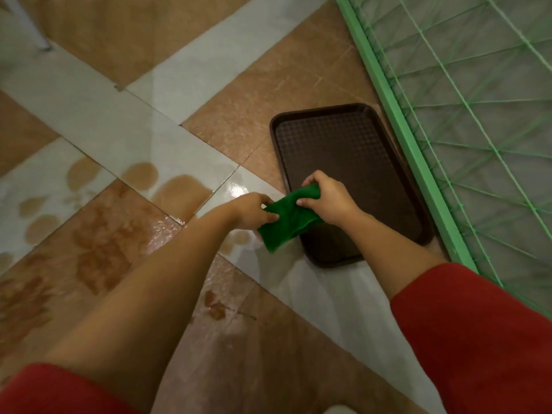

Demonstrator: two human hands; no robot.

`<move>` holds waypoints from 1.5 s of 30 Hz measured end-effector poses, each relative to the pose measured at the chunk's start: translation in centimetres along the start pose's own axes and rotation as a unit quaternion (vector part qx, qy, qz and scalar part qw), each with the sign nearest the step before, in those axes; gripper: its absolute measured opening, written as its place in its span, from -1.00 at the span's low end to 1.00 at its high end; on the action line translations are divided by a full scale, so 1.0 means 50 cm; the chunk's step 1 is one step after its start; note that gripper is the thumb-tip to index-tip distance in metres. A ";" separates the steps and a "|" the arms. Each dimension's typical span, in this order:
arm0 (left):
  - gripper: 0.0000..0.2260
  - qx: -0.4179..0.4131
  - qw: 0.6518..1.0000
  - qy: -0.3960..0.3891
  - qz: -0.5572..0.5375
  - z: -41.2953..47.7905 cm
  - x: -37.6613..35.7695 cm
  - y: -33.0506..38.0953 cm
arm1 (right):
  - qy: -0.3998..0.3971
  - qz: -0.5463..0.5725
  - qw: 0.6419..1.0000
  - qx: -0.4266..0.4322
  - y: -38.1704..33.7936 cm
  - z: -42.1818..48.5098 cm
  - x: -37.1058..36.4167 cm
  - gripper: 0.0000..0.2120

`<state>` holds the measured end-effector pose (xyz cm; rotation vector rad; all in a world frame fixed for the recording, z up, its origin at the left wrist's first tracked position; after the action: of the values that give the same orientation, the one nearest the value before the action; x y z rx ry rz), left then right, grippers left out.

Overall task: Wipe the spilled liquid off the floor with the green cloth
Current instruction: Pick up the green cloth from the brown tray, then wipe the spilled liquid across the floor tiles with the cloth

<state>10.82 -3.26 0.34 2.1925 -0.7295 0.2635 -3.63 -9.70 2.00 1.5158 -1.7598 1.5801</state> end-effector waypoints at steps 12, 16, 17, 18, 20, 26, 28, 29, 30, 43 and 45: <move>-0.69 0.059 0.981 -0.071 -0.173 -0.042 -0.161 -0.141 | -0.060 -0.246 0.961 0.111 -0.072 -0.018 -0.162 -0.61; -0.72 0.012 1.000 0.003 -0.028 -0.023 -0.154 -0.137 | 0.029 -0.336 0.933 0.127 -0.079 -0.032 -0.165 -0.60; -0.72 -0.005 0.999 0.036 0.028 -0.020 -0.146 -0.136 | 0.049 -0.351 0.925 0.137 -0.082 -0.037 -0.166 -0.63; -0.72 -0.020 0.994 0.072 0.079 -0.019 -0.136 -0.136 | 0.061 -0.357 0.921 0.144 -0.085 -0.040 -0.171 -0.65; -0.71 -0.039 0.981 0.132 0.137 -0.019 -0.118 -0.142 | 0.048 -0.343 0.930 0.127 -0.080 -0.046 -0.190 -0.67; -0.78 -0.091 0.955 0.265 0.100 -0.043 -0.070 -0.172 | -0.029 -0.266 0.962 0.047 -0.032 -0.075 -0.250 -0.48; -0.80 -0.121 0.940 0.312 0.068 -0.055 -0.053 -0.174 | -0.056 -0.247 0.967 0.036 -0.019 -0.090 -0.276 -0.34; -0.81 -0.131 0.934 0.327 0.057 -0.059 -0.048 -0.174 | -0.071 -0.236 0.969 0.030 -0.016 -0.095 -0.292 -0.27; -0.82 -0.139 0.930 0.337 0.051 -0.063 -0.045 -0.173 | -0.078 -0.231 0.969 0.026 -0.014 -0.097 -0.305 -0.22; -0.83 -0.155 0.929 0.337 0.013 -0.066 -0.050 -0.187 | -0.068 -0.223 0.967 0.106 -0.019 -0.072 -0.319 -0.40; -0.83 -0.152 0.929 0.337 0.015 -0.066 -0.050 -0.191 | -0.063 -0.214 0.971 0.089 -0.029 -0.058 -0.322 -0.41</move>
<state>14.49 5.18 -4.46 1.6352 -0.3775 0.8131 2.55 0.70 -9.10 1.9609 -1.2540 1.4709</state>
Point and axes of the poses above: each hand's wrist, its own z-axis towards the middle knuckle, its own x-axis out of the back of the hand, y = z × x, the point moved 6 cm from there along z, towards the middle knuckle, and after that the axes turned 10 degrees about -z, right-handed, at the moved point
